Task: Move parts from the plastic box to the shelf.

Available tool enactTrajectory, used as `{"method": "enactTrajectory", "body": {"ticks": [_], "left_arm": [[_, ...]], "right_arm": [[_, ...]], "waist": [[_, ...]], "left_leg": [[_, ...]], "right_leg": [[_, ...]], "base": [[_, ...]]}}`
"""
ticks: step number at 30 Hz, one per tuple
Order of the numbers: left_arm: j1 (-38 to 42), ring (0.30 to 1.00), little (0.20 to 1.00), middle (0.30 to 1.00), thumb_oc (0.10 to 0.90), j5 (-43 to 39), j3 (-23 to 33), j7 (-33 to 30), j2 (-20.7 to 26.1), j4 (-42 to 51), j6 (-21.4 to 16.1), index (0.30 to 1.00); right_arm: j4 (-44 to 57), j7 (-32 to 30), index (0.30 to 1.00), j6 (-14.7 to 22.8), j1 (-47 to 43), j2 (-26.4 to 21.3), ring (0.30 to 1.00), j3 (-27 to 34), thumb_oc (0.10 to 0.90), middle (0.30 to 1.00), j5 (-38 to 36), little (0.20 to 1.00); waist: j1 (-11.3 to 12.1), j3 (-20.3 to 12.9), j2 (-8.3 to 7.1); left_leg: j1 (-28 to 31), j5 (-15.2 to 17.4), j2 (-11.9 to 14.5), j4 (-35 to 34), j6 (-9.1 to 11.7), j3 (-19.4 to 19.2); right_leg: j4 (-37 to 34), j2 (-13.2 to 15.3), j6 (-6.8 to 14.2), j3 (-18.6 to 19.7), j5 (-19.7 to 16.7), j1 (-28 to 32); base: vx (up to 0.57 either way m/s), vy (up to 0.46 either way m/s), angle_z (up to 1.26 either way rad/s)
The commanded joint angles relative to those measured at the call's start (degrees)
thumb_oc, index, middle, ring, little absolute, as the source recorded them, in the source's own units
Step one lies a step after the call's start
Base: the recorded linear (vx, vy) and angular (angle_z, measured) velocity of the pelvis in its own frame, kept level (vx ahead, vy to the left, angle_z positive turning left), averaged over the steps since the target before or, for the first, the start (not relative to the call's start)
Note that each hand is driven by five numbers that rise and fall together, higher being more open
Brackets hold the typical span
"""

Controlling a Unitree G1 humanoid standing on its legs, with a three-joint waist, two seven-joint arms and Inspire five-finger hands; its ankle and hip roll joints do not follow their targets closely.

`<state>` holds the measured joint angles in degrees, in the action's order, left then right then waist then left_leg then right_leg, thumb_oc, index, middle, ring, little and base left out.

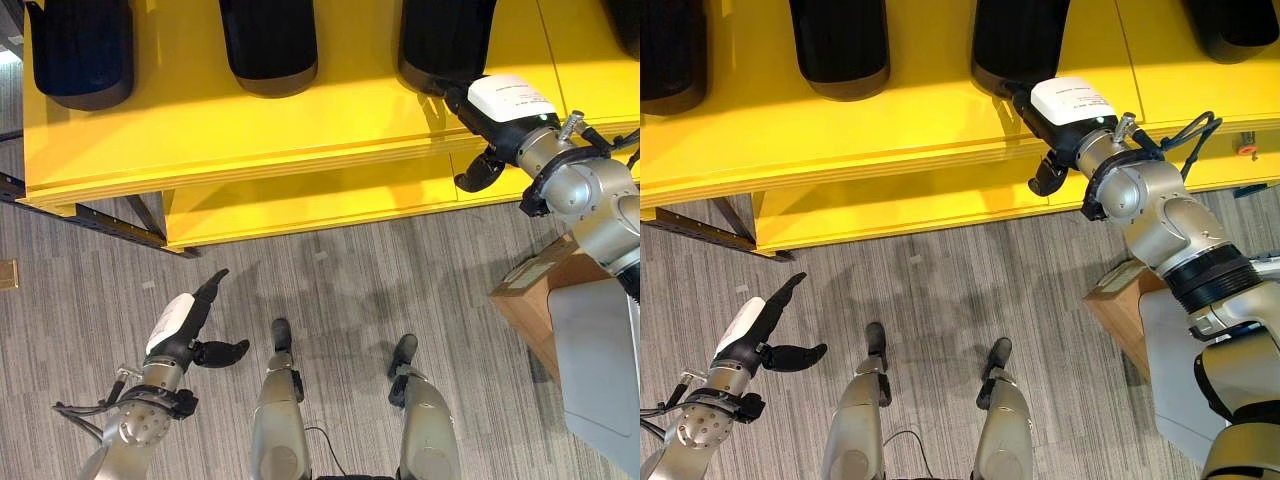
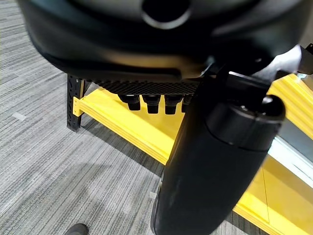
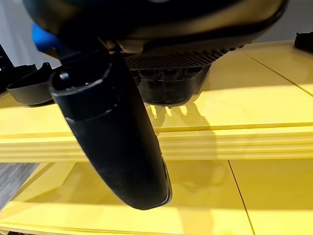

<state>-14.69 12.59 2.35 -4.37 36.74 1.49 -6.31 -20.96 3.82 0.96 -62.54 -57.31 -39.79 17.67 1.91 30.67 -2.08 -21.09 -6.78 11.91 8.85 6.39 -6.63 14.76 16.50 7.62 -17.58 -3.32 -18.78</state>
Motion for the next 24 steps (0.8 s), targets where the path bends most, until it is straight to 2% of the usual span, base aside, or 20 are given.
{"method": "enactTrajectory", "body": {"ticks": [1, 24], "left_arm": [[-3.33, 1.0, 1.0, 1.0, 0.9, 0.11, 3.86, -3.16, 2.57, 5.28, -2.46, 1.0], [-3.53, 1.0, 1.0, 1.0, 0.9, -0.43, 3.85, -3.5, 3.2, 5.03, -2.8, 1.0]], "right_arm": [[0.42, -3.08, 1.0, 0.33, -11.55, -4.89, 1.0, -0.2, 0.9, 1.0, -1.4, 1.0], [-4.8, -3.76, 1.0, 0.2, -15.16, -5.93, 1.0, -3.98, 0.9, 1.0, -0.42, 1.0]], "waist": [[0.96, -0.88, -2.05], [0.97, -0.88, -1.92]], "left_leg": [[4.1, 8.0, 4.86, 2.73, 1.72, -0.23], [2.67, 8.17, 4.58, 3.24, 1.67, 0.35]], "right_leg": [[2.78, -0.36, -0.41, 3.46, 2.11, -5.12], [4.07, -0.39, -0.45, 3.64, 2.67, -6.71]], "base": [[0.0, 0.0, 0.0], [0.0, 0.0, 0.0]]}}
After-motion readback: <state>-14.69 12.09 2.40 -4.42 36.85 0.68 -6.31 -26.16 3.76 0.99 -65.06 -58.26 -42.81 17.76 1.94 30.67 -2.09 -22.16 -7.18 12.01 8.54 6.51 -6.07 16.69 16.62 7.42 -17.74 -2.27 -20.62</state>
